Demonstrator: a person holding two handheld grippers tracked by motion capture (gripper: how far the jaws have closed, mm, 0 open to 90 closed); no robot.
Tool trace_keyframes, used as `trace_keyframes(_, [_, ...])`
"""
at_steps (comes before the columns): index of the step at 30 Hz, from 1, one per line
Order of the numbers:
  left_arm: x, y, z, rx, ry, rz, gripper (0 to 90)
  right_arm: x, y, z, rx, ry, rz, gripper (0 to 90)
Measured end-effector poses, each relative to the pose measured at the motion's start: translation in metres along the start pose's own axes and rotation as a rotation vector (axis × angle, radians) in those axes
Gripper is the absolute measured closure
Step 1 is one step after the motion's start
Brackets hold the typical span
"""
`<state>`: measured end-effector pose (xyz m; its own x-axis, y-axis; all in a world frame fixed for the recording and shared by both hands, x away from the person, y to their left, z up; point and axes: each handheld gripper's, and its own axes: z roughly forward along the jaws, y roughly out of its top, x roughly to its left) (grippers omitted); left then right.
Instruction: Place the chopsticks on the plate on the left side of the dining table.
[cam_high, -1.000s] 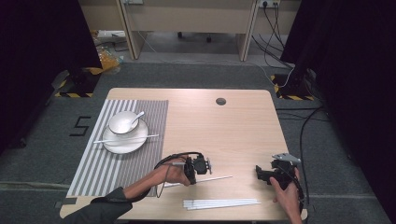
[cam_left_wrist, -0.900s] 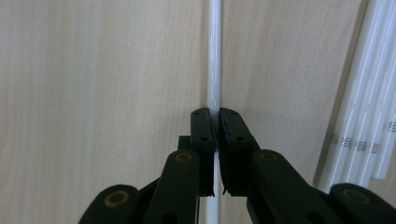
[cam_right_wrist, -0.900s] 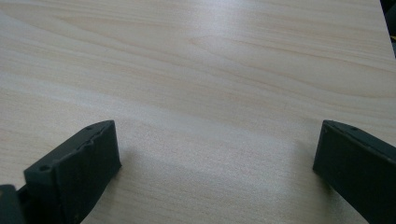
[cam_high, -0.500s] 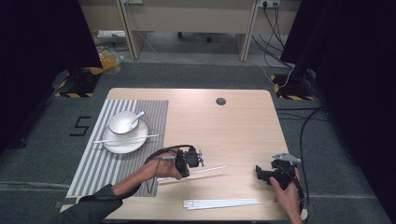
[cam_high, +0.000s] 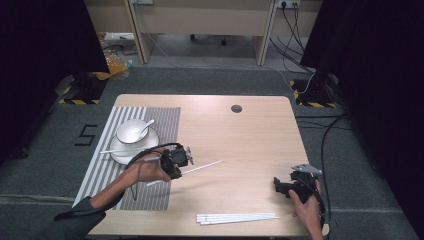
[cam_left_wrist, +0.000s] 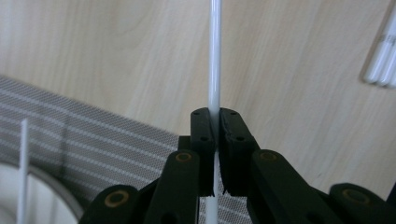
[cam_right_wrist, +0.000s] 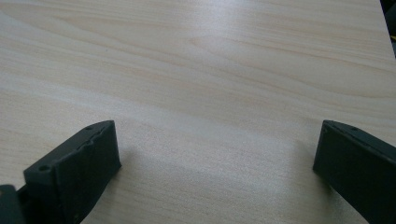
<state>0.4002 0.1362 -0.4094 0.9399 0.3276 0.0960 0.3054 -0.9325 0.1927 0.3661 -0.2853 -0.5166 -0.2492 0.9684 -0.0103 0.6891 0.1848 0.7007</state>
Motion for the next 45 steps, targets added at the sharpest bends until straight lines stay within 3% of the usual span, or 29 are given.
trace_keyframes(11, [0.016, -0.027, -0.012, 0.003, 0.026, -0.056, 84.5, 0.000, 0.000, 0.000, 0.000, 0.000, 0.001, 0.5])
trace_keyframes(13, [0.019, -0.030, -0.012, 0.004, 0.047, -0.045, 84.5, 0.000, 0.000, 0.000, 0.000, -0.001, 0.000, 0.4])
trace_keyframes(14, [0.019, -0.033, -0.012, 0.018, 0.032, -0.065, 84.5, 0.000, 0.000, 0.000, 0.001, -0.001, 0.002, 0.4])
trace_keyframes(17, [0.024, -0.041, -0.009, 0.027, 0.041, -0.079, 84.5, 0.000, 0.000, 0.000, 0.001, -0.001, 0.002, 0.5])
trace_keyframes(34, [0.051, -0.080, -0.007, 0.019, 0.073, -0.189, 84.5, 0.000, 0.000, 0.000, 0.000, -0.002, 0.001, 0.4])
trace_keyframes(45, [0.064, -0.092, -0.006, 0.025, 0.093, -0.212, 84.5, 0.000, 0.000, 0.000, -0.001, -0.002, 0.000, 0.4])
